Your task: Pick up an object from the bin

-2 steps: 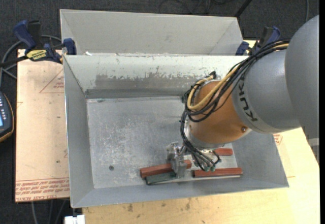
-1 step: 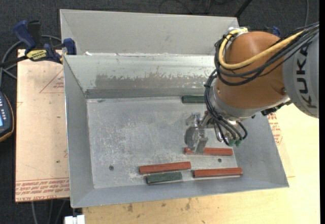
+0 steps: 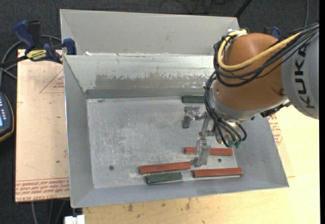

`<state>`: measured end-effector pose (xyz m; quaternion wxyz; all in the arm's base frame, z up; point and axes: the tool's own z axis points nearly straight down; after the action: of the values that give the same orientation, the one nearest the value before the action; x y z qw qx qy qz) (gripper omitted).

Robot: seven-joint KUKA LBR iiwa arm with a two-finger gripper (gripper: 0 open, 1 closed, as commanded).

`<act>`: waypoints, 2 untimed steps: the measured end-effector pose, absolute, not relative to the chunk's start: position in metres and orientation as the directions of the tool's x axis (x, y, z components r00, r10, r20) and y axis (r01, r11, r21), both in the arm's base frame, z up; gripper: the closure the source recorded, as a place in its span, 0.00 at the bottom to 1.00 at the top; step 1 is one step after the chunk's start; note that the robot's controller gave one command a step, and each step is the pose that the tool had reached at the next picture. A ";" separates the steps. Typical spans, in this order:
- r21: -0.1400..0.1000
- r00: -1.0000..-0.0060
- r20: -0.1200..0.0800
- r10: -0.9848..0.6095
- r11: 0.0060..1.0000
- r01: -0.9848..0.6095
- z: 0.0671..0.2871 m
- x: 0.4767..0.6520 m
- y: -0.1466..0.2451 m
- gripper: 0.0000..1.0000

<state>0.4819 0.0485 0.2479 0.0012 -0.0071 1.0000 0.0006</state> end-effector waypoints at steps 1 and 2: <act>0.000 -0.996 0.007 -0.091 0.996 -0.091 0.121 0.499 0.001 0.00; 0.002 -1.000 0.005 0.013 1.000 0.013 0.069 0.506 -0.014 0.00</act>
Offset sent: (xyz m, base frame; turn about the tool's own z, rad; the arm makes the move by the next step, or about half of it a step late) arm 0.0180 -0.0458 -0.1220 -0.0810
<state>0.5058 -0.0139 0.0686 -0.0024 0.0063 1.0000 0.0012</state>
